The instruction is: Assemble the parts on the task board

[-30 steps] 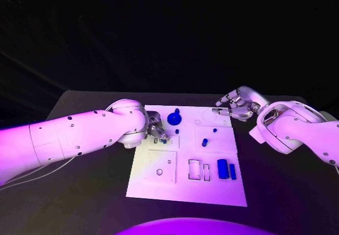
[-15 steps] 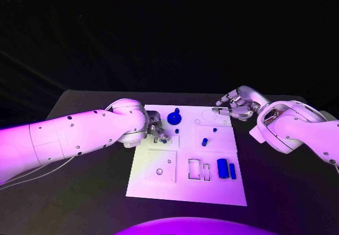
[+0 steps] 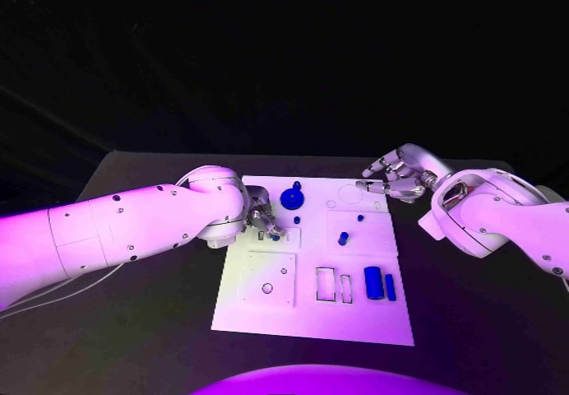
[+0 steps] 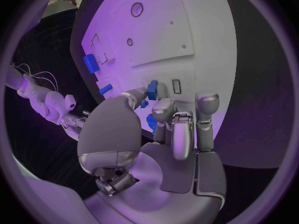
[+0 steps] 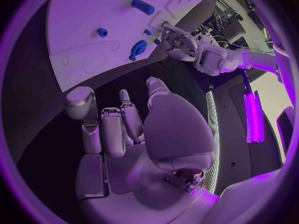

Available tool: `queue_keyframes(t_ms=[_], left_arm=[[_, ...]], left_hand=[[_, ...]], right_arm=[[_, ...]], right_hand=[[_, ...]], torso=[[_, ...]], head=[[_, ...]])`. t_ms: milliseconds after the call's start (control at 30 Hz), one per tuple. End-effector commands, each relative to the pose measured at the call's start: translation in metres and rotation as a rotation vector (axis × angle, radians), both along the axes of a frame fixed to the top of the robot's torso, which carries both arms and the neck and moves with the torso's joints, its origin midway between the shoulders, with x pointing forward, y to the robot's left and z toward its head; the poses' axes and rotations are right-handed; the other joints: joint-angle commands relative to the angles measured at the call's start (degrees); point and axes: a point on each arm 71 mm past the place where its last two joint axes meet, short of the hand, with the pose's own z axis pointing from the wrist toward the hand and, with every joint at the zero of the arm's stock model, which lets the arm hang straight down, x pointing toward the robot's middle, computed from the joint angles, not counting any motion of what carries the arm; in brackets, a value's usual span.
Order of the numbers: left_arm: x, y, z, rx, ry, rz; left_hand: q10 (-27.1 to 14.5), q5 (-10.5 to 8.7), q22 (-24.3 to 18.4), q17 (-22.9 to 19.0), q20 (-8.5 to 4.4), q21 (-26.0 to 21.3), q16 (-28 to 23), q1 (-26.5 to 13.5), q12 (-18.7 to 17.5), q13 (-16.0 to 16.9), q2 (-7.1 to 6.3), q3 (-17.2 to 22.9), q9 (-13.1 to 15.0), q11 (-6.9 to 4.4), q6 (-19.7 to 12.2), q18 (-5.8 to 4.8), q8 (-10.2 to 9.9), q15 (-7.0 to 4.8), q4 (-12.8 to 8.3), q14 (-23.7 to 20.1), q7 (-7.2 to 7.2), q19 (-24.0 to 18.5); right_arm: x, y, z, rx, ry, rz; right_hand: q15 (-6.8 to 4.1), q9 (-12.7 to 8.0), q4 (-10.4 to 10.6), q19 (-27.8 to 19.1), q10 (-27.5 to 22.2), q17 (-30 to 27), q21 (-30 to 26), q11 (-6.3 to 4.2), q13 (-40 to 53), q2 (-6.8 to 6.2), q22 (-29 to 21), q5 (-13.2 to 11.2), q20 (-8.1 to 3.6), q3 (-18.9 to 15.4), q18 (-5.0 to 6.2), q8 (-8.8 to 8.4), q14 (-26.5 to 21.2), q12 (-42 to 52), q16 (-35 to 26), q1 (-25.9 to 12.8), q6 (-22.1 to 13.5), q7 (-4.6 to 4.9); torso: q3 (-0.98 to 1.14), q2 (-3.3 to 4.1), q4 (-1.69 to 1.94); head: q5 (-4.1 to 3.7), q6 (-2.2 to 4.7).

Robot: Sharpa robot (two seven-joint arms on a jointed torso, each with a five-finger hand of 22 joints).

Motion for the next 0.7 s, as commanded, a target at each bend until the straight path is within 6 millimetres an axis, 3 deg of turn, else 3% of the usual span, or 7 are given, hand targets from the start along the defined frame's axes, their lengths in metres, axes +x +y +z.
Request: queue_keyframes(t_ms=[33, 433, 700], left_arm=[[-0.0004, 0.0011, -0.0007, 0.032, 0.009, 0.011], [-0.0002, 0.0016, -0.0008, 0.033, 0.009, 0.012], [-0.0002, 0.0019, -0.0004, 0.029, 0.005, 0.017]], left_hand=[[0.40, 0.21, 0.00, 14.68, 0.03, -0.08, 0.28, 0.39, 0.36, 0.05, 0.30, -0.43, -0.12, -0.14, 0.36, -0.55, 0.33, -0.43, 0.09, 5.92, -0.12, 0.34], [0.47, 0.29, 0.03, 14.83, 0.10, -0.12, 0.36, -1.54, 0.72, 0.10, 2.03, -6.20, -1.71, -0.03, 0.58, -0.55, 0.69, -0.33, 0.57, 5.96, -0.02, 0.39], [0.47, 0.31, 0.01, 14.85, 0.10, -0.14, 0.37, -1.61, 0.75, 0.10, 2.19, -6.64, -1.85, -0.03, 0.58, -0.55, 0.72, -0.33, 0.59, 5.96, -0.02, 0.38]], right_arm=[[-0.0006, 0.0008, -0.0006, -0.006, 0.003, 0.009], [-0.0004, 0.0003, -0.0007, -0.007, 0.004, 0.008], [-0.0004, 0.0002, -0.0008, -0.007, 0.004, 0.007]], right_hand=[[-0.23, 0.06, 0.05, -0.25, -0.11, 0.06, -0.09, -0.13, 1.33, 0.33, 0.07, 0.21, 0.01, -0.23, 1.12, 0.22, 2.37, -0.07, -0.29, -0.43, 0.33, -0.16], [-0.25, 0.08, 0.04, -0.20, -0.06, 0.05, -0.13, -0.15, 1.35, 0.40, 0.06, 0.21, 0.00, -0.36, 1.12, 0.26, 2.38, -0.02, -0.31, -0.53, 0.35, -0.17], [-0.25, 0.08, 0.04, -0.20, -0.06, 0.05, -0.13, -0.15, 1.35, 0.40, 0.06, 0.21, 0.00, -0.36, 1.12, 0.26, 2.38, -0.02, -0.31, -0.53, 0.35, -0.17]], torso=[[-0.01, -0.02, 0.01], [-0.01, 0.02, 0.02], [0.00, 0.01, 0.03]], head=[[0.01, 0.02], [0.06, -0.05], [0.06, -0.08]])
